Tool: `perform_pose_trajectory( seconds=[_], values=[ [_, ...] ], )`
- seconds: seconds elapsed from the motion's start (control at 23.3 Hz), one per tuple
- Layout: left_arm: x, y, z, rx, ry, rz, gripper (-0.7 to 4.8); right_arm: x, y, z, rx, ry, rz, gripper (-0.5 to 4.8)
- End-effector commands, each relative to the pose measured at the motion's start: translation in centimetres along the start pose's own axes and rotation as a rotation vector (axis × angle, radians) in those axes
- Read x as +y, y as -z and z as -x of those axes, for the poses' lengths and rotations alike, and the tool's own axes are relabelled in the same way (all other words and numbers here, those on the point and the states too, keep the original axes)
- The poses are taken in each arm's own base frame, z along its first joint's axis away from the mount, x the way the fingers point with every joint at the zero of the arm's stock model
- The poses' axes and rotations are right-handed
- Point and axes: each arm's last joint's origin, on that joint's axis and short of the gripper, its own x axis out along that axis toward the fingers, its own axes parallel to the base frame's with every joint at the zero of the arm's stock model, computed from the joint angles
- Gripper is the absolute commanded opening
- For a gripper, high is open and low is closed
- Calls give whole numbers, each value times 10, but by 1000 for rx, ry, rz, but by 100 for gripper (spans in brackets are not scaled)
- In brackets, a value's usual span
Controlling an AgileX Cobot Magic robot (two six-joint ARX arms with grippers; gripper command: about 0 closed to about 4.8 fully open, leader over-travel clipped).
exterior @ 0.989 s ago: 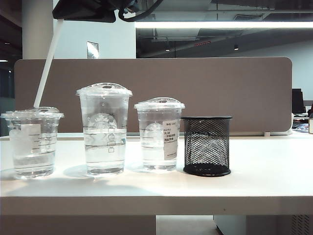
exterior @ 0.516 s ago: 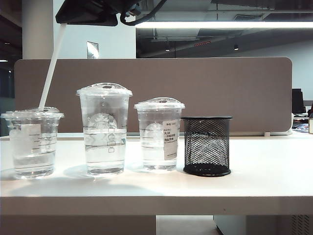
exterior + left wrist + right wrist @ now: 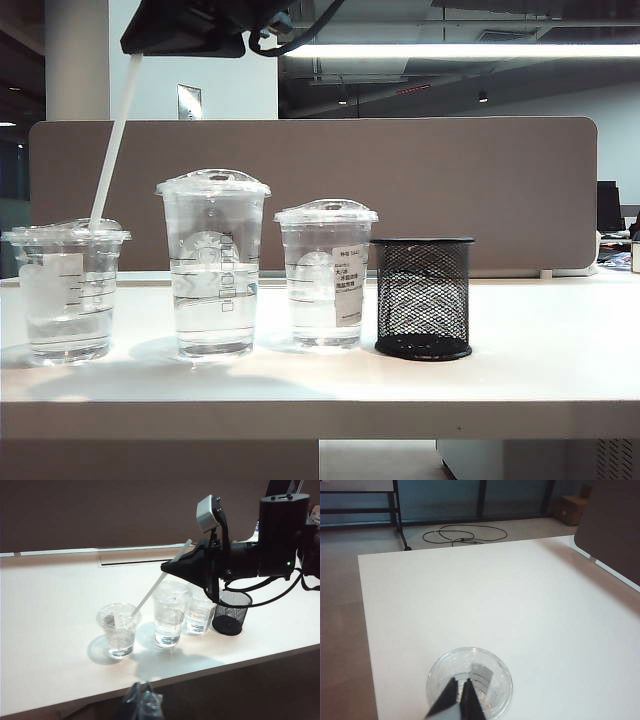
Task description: Pick up the straw and insert it into the small coffee cup.
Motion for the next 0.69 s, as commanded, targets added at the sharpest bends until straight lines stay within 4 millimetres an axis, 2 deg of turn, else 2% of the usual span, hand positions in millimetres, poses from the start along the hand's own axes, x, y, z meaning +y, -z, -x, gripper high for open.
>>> perform_pose_trajectory(
  seconds=[0.04, 0.13, 0.21, 0.34, 0.43, 0.52, 0.69],
  values=[
    [0, 0, 0, 0, 3, -4, -6, 0, 0, -2, -8, -7, 3, 8],
    [0, 0, 0, 0, 3, -4, -6, 1, 1, -4, -5, -10, 3, 14],
    [0, 0, 0, 0, 3, -4, -5, 1, 3, -5, -6, -10, 3, 89],
    [0, 0, 0, 0, 3, -4, -6, 1, 4, -7, -7, -10, 3, 156],
    [0, 0, 0, 0, 3, -4, -5, 1, 3, -7, -17, -8, 5, 236],
    [0, 0, 0, 0, 2, -4, -5, 0, 2, -7, -34, -5, 8, 287],
    [0, 0, 0, 0, 2, -5, -5, -1, -5, -5, -86, 6, 16, 288]
  ],
)
